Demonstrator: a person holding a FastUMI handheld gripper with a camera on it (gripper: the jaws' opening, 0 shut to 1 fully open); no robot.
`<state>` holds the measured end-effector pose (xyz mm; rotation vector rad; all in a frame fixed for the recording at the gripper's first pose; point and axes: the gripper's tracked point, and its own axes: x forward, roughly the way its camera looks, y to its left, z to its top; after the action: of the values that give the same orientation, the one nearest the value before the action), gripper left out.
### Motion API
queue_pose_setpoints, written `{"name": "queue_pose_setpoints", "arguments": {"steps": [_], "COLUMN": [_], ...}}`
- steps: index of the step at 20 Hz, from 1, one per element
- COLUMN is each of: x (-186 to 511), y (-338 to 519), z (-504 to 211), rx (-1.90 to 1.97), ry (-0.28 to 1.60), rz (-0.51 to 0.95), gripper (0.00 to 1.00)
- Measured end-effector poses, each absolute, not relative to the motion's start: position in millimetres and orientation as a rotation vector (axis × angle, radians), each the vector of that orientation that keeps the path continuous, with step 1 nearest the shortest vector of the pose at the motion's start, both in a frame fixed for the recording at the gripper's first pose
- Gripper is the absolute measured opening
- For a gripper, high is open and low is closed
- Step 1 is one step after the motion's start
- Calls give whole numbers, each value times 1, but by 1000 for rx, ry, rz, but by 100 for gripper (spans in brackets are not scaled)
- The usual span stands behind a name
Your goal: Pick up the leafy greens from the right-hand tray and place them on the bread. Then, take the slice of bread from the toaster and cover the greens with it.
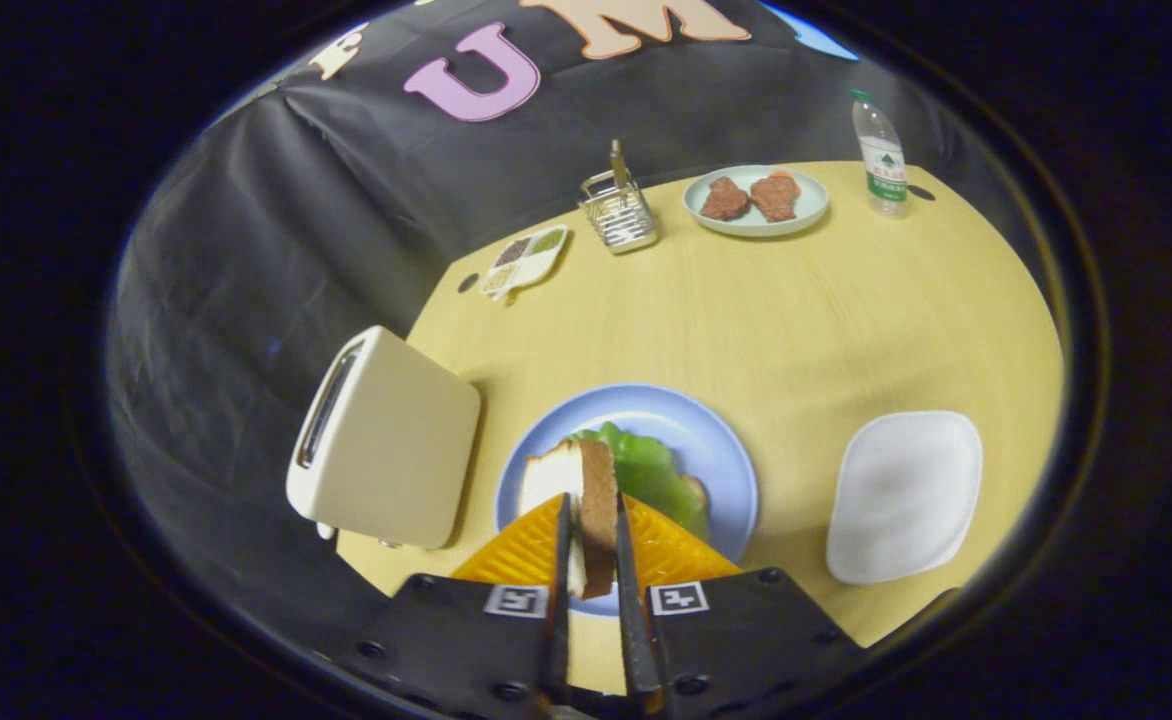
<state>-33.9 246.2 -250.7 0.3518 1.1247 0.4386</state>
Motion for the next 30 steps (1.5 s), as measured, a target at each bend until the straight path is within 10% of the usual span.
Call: {"name": "queue_pose_setpoints", "arguments": {"steps": [11,30], "x": [-22,2], "y": [221,99], "z": [-227,-14], "rx": [237,93], "ry": [967,226], "rz": [471,228], "gripper": [100,100]}}
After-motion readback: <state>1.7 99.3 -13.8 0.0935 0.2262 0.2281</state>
